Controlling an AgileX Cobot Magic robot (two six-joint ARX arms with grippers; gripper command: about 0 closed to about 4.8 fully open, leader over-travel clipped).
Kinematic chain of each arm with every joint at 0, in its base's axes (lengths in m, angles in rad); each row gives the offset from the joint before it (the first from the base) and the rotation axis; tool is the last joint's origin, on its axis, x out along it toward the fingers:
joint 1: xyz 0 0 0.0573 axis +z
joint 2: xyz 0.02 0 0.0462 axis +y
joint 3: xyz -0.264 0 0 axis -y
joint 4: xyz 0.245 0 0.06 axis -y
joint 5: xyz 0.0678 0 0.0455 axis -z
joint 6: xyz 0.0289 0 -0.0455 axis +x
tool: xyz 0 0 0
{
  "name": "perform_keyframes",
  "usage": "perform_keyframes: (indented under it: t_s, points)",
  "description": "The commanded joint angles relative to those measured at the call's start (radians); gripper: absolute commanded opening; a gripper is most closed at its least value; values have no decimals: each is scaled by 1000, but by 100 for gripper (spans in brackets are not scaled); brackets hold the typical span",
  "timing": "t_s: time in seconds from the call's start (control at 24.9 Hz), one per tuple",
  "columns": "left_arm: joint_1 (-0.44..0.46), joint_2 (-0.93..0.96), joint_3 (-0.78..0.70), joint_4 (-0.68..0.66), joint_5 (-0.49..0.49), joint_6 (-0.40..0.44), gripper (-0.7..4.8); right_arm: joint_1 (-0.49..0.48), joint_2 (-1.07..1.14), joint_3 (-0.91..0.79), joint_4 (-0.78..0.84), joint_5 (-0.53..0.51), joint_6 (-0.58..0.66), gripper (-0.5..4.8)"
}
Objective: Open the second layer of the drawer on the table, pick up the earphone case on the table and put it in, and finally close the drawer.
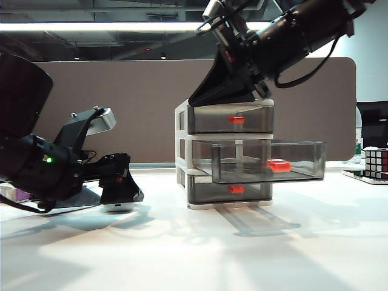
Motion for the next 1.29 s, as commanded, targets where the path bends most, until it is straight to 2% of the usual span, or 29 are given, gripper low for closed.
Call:
perform_keyframes:
  t_s: [0.04,0.4,0.68,1.04,1.17,1.29]
  points:
    - [-1,31,23,-16,3,-32,479,1,17,29,27,-1,10,-4]
    - [-3,76,42,-78,-3,-103,479,2,20,36,1,-6,11,-4]
    - [-40,76,40,-106,-5,-82,479,2,17,38,-20,-25,11,-4]
    - [-39,74,40,-122,-30,-82,479,1,5,40,-24,-24,10,-4]
    - [-39,68,40,-138,-35,-61,398,1,5,40,-24,-24,10,-4]
    - [-39,50,40,-186,-63,-30,359,1,5,40,-24,-24,10,-4]
